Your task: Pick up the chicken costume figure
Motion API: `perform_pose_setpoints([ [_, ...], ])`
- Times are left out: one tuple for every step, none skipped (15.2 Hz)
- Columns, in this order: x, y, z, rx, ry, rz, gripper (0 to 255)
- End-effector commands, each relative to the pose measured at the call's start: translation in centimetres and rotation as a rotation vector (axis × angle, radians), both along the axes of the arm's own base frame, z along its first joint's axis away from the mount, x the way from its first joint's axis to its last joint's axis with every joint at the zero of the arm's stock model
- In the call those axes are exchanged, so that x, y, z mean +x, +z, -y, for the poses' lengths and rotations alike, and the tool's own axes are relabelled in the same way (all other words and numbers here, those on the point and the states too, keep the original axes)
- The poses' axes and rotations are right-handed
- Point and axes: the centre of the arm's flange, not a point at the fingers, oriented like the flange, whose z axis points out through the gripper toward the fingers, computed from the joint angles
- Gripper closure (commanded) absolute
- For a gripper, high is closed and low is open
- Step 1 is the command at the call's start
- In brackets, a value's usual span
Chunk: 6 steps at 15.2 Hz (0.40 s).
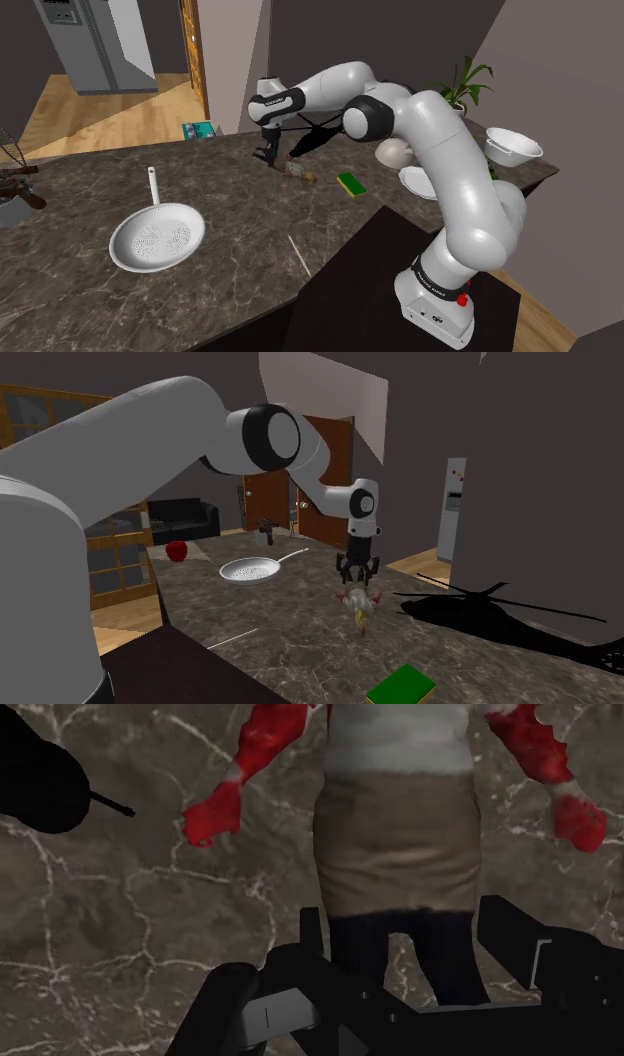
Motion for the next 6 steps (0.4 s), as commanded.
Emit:
perform_pose_setpoints([
  [0.0,1.2,0.0,0.000,0.000,0.000,255],
  [0.0,1.7,0.0,0.000,0.000,0.000,255],
  [0.0,2.2,0.0,0.000,0.000,0.000,255],
  [0.0,2.8,0.0,0.000,0.000,0.000,255],
  [0.0,2.9,0.0,0.000,0.000,0.000,255],
  [0.0,2.9,0.0,0.000,0.000,0.000,255],
])
